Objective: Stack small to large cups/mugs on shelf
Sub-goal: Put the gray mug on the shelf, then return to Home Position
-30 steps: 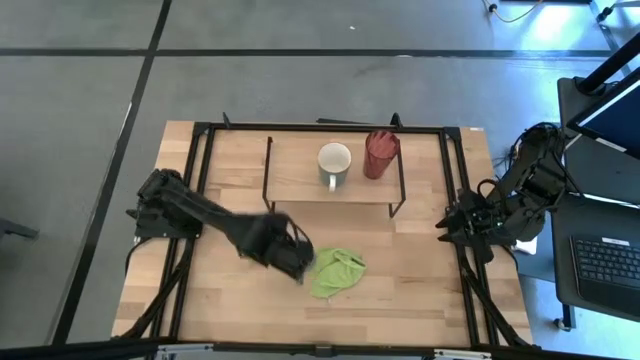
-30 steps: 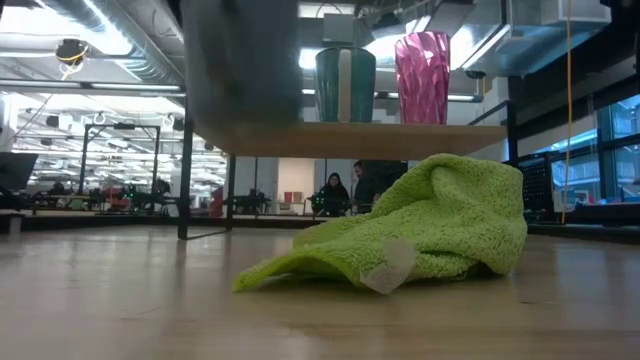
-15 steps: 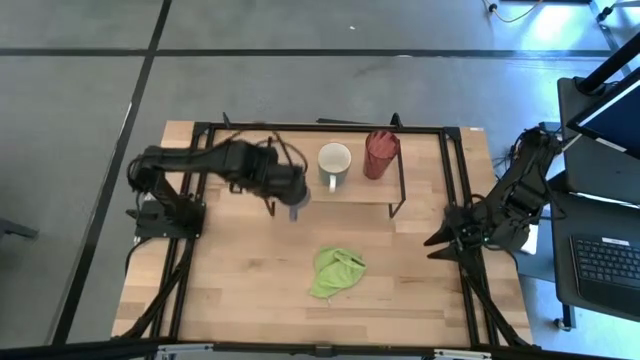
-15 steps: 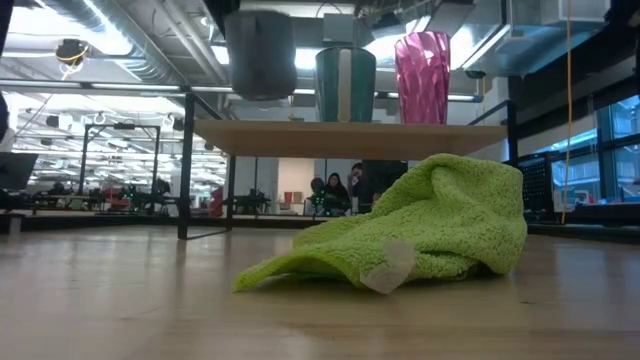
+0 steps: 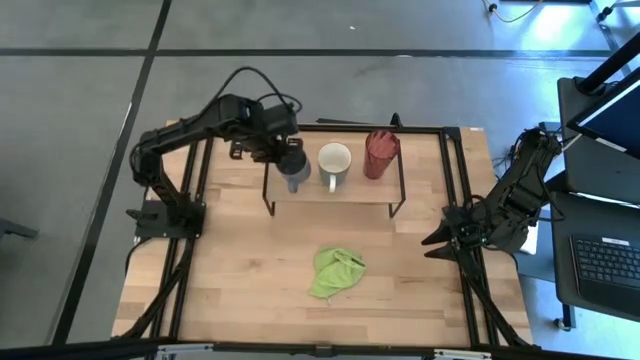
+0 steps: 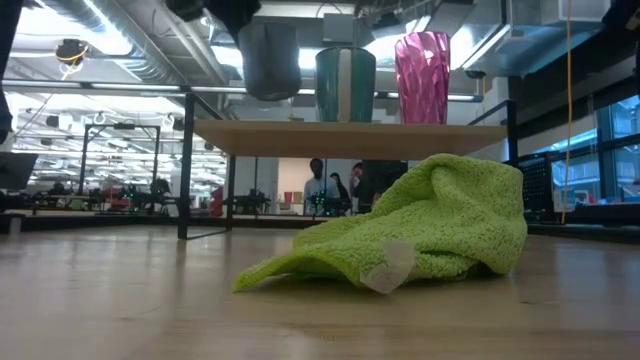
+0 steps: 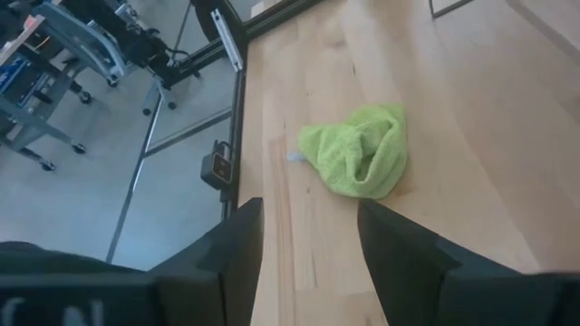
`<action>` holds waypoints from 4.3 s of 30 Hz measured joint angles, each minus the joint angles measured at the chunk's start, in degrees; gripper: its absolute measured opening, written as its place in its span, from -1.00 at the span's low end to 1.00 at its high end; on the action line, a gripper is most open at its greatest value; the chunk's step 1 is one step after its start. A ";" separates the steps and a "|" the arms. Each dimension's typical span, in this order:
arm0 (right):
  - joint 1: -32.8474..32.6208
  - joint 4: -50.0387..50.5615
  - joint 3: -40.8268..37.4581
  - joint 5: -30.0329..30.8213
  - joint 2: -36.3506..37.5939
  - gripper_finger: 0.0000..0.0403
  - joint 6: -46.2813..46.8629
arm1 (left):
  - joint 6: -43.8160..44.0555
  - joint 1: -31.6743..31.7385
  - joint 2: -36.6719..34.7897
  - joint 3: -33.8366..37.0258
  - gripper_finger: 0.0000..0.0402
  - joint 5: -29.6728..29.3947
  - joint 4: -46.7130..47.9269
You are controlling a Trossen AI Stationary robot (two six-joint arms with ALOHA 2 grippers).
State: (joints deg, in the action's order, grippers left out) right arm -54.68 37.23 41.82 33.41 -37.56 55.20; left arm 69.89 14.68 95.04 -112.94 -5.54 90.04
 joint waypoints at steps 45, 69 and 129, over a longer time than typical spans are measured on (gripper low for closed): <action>0.01 0.44 0.00 2.06 -0.07 -0.10 1.60 | -5.07 4.01 0.42 8.69 -0.96 3.70 -3.17; 0.01 0.30 0.00 2.55 -0.09 -0.10 1.79 | -6.02 3.62 0.37 6.72 -0.76 3.09 -4.24; 0.46 -44.89 -11.28 -34.55 26.64 -0.10 -50.75 | -44.83 -31.01 -10.31 67.43 -0.73 9.86 -142.18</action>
State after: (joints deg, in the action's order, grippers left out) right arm -54.22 -7.66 30.55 -1.14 -10.92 4.45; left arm 25.06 -16.33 84.73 -45.51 4.31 -52.14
